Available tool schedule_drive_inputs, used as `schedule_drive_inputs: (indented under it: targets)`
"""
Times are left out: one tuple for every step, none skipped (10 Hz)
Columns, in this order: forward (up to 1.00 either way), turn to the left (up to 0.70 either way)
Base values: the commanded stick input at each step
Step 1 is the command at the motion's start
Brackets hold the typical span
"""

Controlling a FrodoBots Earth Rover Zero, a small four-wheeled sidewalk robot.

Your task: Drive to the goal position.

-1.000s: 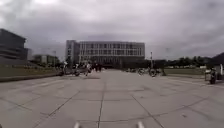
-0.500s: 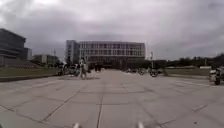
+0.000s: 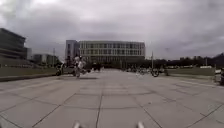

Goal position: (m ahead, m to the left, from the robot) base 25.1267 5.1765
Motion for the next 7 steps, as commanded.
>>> schedule_drive_inputs:
  targets:
    - [0.45,0.00]
    - [0.45,0.00]
    - [0.45,0.00]
    - [0.45,0.00]
    - [0.45,0.00]
    - [0.45,0.00]
    - [0.45,0.00]
